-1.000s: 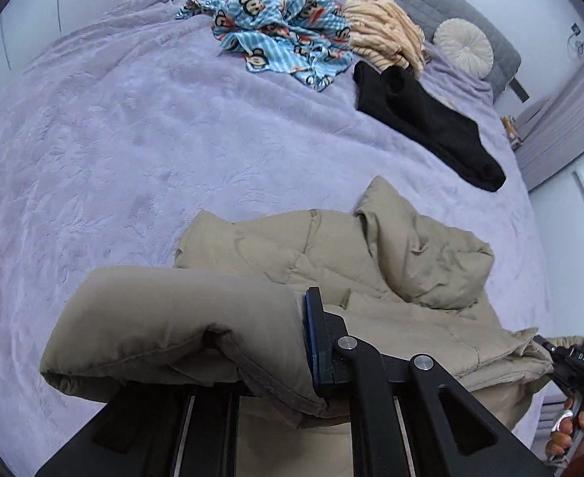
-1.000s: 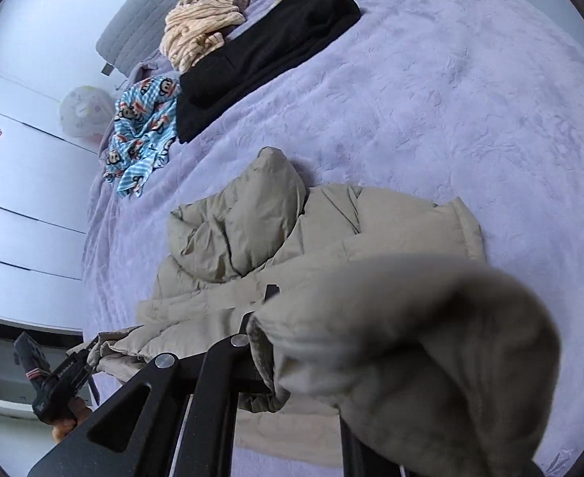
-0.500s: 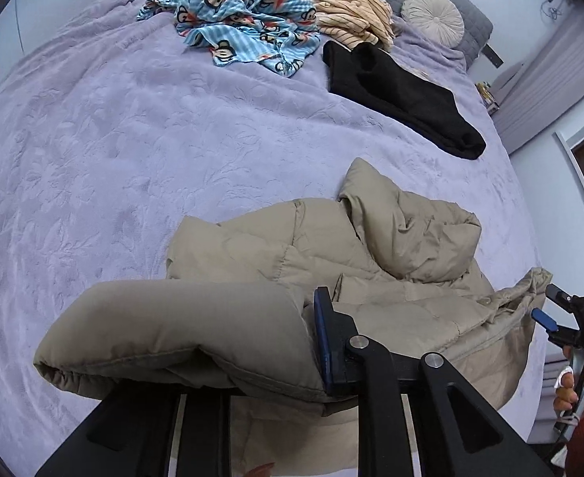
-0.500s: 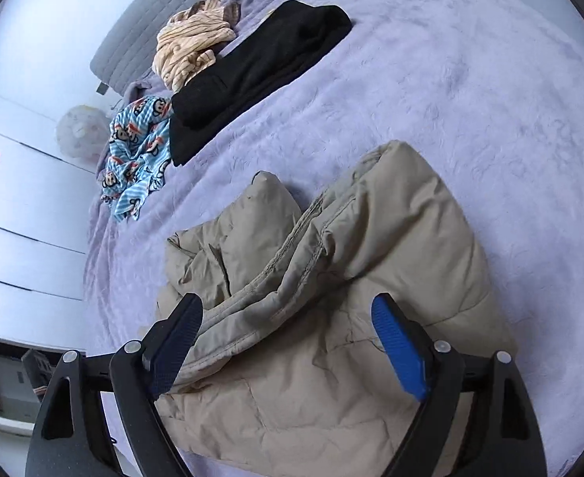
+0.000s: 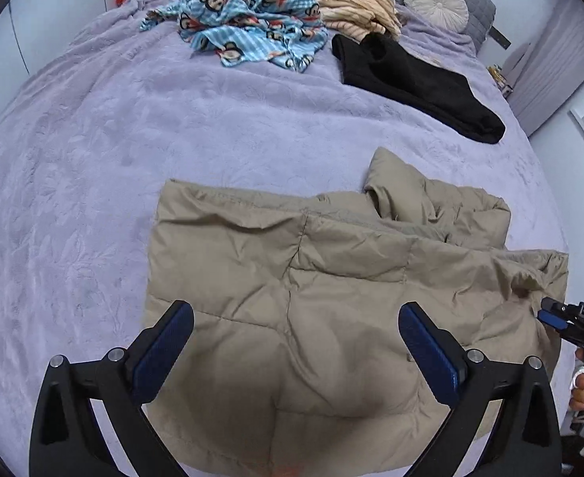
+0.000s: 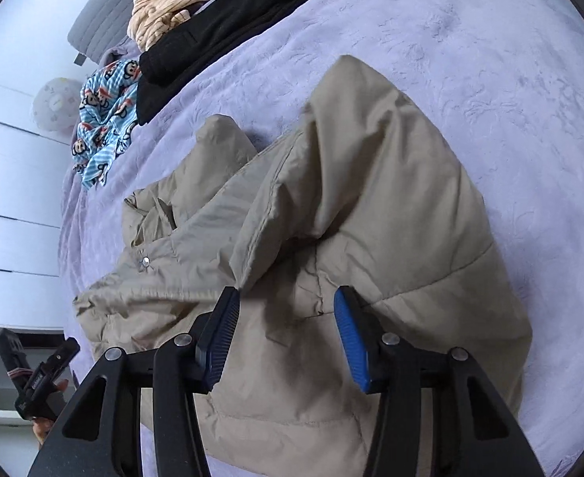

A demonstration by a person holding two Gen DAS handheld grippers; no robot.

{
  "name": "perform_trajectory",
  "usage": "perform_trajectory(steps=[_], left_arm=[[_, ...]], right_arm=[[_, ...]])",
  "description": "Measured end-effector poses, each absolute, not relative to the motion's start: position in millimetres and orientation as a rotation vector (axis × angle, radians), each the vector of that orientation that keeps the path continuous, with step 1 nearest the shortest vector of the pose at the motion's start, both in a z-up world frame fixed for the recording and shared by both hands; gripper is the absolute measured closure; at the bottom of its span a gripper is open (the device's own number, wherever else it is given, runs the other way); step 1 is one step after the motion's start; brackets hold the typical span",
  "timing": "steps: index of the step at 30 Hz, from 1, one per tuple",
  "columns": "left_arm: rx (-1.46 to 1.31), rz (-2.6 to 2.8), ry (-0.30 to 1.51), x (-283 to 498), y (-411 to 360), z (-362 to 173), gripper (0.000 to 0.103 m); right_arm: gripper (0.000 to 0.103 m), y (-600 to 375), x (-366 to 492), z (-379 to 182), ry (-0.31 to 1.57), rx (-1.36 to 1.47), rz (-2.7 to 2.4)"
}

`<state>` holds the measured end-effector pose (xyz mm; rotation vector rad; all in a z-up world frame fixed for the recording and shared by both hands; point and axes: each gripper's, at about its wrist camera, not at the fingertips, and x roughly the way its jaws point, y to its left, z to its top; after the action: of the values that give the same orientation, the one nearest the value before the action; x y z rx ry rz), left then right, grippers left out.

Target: Fold large clothes

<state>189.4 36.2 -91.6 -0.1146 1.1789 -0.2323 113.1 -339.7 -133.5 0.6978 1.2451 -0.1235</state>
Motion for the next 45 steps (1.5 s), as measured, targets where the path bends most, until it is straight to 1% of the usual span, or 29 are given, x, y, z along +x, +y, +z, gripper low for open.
perform_trajectory(steps=[2, 3, 4, 5, 6, 10, 11, 13, 15, 18, 20, 23, 26, 29, 30, 31, 32, 34, 35, 36, 37, 39, 41, 45], left_arm=[[-0.123, -0.245, 1.158, 192, 37, -88, 0.013], [-0.127, -0.253, 1.17, 196, 37, -91, 0.029], [-0.127, -0.267, 1.195, 202, 35, -97, 0.045], [-0.124, -0.266, 1.216, 209, 33, -105, 0.051], [-0.116, -0.255, 1.227, 217, 31, -113, 0.054], [-0.012, -0.163, 1.181, 251, 15, -150, 0.054], [-0.012, -0.149, 1.184, 259, 13, -160, 0.054], [-0.018, -0.121, 1.174, 272, 11, -180, 0.054], [-0.014, -0.112, 1.173, 283, 7, -196, 0.054], [-0.001, -0.095, 1.173, 296, 3, -209, 0.053], [-0.002, -0.07, 1.185, 305, 4, -210, 0.053], [-0.024, -0.023, 1.19, 311, 16, -195, 0.053], [-0.019, -0.04, 1.11, 294, 31, -159, 0.053], [0.046, -0.052, 1.061, 270, 42, -137, 0.053], [0.055, -0.042, 1.058, 263, 49, -137, 0.049], [0.058, -0.028, 1.066, 258, 56, -142, 0.034], [0.06, -0.001, 1.086, 257, 63, -153, 0.032], [0.031, 0.037, 1.169, 262, 76, -184, 0.032], [-0.025, 0.025, 1.197, 265, 81, -198, 0.032], [-0.055, 0.026, 1.202, 266, 83, -206, 0.029], [-0.055, 0.034, 1.197, 268, 81, -211, 0.029], [-0.003, 0.035, 1.183, 273, 70, -214, 0.029], [0.032, 0.044, 1.189, 274, 65, -213, 0.029], [0.034, 0.055, 1.201, 267, 68, -183, 0.029]], right_arm=[[0.05, -334, 114, -125, 1.241, 0.64, -0.106], [0.053, -331, 114, -121, 1.232, 0.611, -0.09], [0.06, -327, 114, -116, 1.22, 0.568, -0.079], [0.076, -322, 117, -114, 1.222, 0.514, -0.078], [0.079, -320, 121, -115, 1.235, 0.465, -0.084], [0.079, -330, 149, -137, 1.252, 0.357, -0.151], [0.084, -338, 156, -147, 1.251, 0.36, -0.171], [0.088, -355, 167, -168, 1.251, 0.402, -0.2], [0.095, -367, 174, -184, 1.235, 0.437, -0.219], [0.098, -376, 185, -203, 1.222, 0.46, -0.244], [0.098, -381, 191, -207, 1.222, 0.483, -0.268], [0.098, -385, 199, -203, 1.249, 0.469, -0.288], [0.092, -384, 197, -183, 1.248, 0.417, -0.308], [0.092, -381, 176, -157, 1.192, 0.364, -0.319], [0.092, -380, 167, -151, 1.173, 0.347, -0.324], [0.092, -379, 159, -148, 1.166, 0.324, -0.332], [0.092, -378, 155, -150, 1.168, 0.304, -0.335], [0.092, -383, 152, -167, 1.213, 0.295, -0.333], [0.092, -388, 153, -179, 1.23, 0.324, -0.33], [0.093, -392, 155, -187, 1.235, 0.345, -0.328], [0.093, -397, 159, -195, 1.237, 0.369, -0.338], [0.093, -401, 166, -204, 1.241, 0.404, -0.351], [0.092, -400, 174, -207, 1.256, 0.373, -0.36], [0.09, -392, 173, -188, 1.271, 0.322, -0.394]])
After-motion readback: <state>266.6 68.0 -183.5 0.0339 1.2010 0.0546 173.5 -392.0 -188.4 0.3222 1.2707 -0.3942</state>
